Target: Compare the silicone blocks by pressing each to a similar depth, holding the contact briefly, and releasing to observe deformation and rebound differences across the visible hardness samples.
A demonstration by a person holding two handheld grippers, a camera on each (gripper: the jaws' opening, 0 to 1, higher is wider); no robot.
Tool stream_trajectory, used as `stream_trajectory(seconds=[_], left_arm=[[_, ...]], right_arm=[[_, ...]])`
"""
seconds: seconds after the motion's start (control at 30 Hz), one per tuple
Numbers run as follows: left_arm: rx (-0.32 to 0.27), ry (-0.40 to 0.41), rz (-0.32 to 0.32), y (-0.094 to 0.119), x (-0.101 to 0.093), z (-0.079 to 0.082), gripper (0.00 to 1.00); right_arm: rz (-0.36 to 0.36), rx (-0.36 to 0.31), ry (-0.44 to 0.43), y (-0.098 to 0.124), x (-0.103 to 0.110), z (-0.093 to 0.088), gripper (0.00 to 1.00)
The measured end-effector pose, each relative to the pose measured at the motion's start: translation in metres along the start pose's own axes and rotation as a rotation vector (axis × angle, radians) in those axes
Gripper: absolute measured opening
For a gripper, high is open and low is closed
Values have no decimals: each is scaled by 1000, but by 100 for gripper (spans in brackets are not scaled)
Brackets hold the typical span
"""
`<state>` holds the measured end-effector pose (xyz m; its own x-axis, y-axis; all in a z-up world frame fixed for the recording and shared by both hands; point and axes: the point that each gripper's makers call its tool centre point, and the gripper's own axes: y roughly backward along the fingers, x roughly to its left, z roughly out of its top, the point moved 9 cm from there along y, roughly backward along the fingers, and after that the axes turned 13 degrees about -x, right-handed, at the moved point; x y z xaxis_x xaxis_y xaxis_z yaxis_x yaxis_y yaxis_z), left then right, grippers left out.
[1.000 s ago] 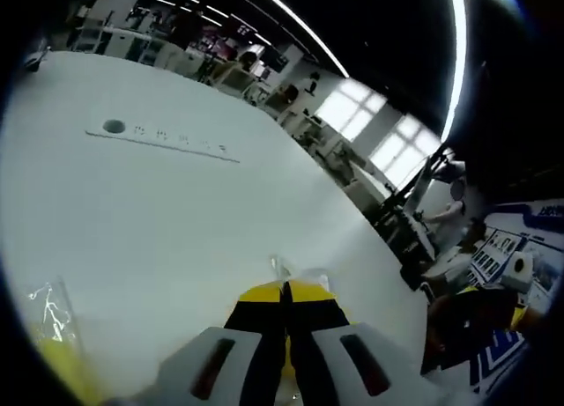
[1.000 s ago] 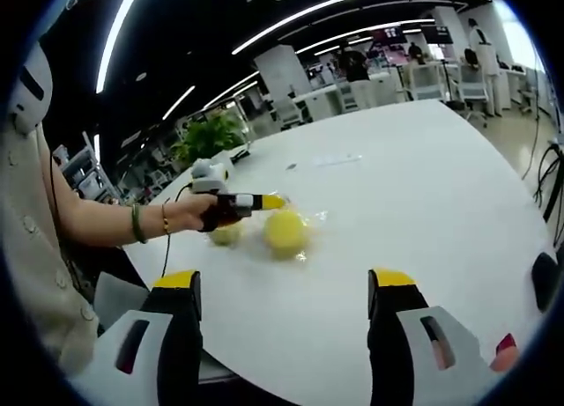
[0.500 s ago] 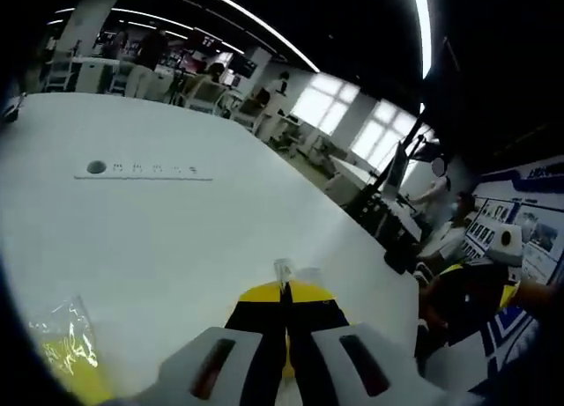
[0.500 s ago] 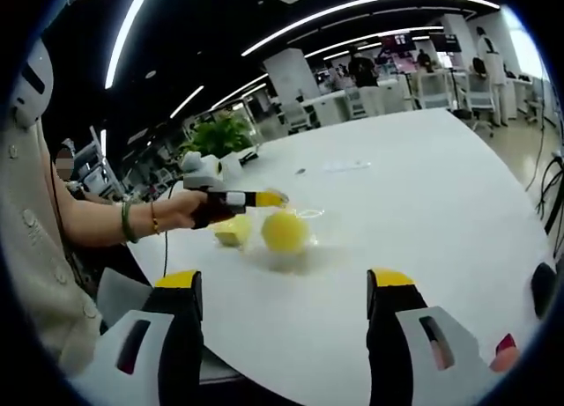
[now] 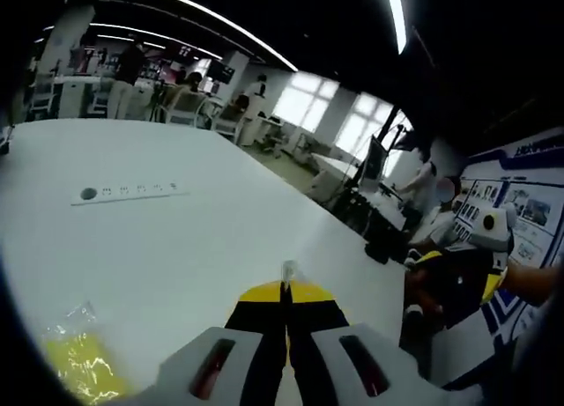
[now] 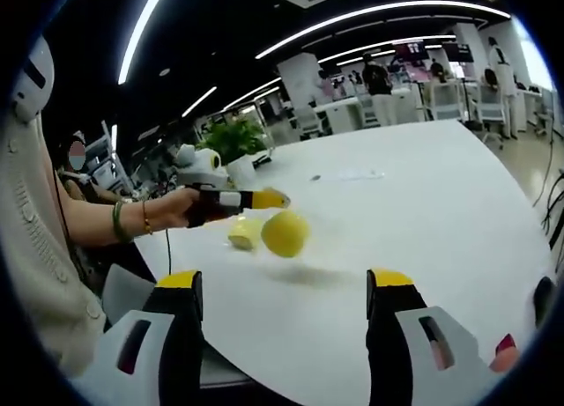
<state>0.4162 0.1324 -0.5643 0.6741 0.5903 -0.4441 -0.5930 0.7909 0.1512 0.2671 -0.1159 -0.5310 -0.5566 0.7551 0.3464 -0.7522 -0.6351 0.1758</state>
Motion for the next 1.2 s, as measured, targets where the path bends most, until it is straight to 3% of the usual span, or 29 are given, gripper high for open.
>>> stream_trajectory(seconds=[0.27,0.53,0.73,1.2], left_arm=[[-17,10,2,18,-6,8,0],[-41,-17,-3,39,-13,27,0],[-64,-47,-7,56,-19,41,0],[-77,-53,-8,77,-29,53,0]], right_arm=[[25,-13,37,-1,9,9,71],[63,-20,80,-6,18,20,71],[113,3,140,-20,23,29,72],[224,57,249,-51,31,51,73]])
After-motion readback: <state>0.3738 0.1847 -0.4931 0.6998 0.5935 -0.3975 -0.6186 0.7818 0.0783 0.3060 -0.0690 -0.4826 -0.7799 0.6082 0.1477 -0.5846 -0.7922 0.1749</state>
